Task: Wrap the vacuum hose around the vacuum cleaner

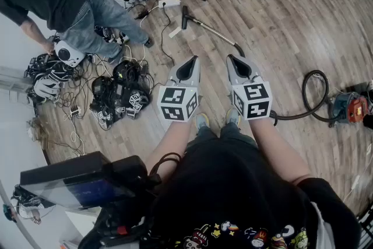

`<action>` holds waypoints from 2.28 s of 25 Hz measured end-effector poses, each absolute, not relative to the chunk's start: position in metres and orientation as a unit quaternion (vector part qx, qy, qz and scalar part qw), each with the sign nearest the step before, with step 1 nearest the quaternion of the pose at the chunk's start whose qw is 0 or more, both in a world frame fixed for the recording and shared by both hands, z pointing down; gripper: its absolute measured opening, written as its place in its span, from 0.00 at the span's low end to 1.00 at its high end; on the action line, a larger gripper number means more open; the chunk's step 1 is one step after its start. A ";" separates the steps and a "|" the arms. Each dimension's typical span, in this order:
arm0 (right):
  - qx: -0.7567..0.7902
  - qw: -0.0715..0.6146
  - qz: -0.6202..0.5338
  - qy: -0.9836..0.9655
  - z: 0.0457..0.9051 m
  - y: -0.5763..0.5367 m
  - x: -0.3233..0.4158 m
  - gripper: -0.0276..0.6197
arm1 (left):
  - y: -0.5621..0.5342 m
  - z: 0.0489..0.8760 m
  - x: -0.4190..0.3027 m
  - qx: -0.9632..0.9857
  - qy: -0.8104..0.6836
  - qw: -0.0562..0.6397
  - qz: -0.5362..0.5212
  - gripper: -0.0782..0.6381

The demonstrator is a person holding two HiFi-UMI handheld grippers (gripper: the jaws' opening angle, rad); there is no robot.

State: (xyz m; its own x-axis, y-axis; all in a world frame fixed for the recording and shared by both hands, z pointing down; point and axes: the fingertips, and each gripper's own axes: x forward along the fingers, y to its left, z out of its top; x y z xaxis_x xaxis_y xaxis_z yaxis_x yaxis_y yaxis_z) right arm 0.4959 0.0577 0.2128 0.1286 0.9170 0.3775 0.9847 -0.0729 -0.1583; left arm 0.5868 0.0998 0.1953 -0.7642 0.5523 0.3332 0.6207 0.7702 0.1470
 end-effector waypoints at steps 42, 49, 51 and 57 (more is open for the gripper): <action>-0.720 0.221 -0.140 -0.643 0.264 0.222 0.401 0.07 | 0.292 0.249 0.483 -0.293 -0.924 0.155 -0.192 0.11; -0.690 0.259 -0.158 -0.657 0.292 0.298 0.410 0.07 | 0.369 0.283 0.483 -0.258 -0.923 0.184 -0.219 0.11; -0.681 0.265 -0.157 -0.665 0.297 0.295 0.417 0.07 | 0.368 0.286 0.487 -0.246 -0.926 0.185 -0.217 0.11; -0.655 0.280 -0.154 -0.685 0.308 0.318 0.419 0.07 | 0.392 0.296 0.489 -0.219 -0.931 0.197 -0.218 0.11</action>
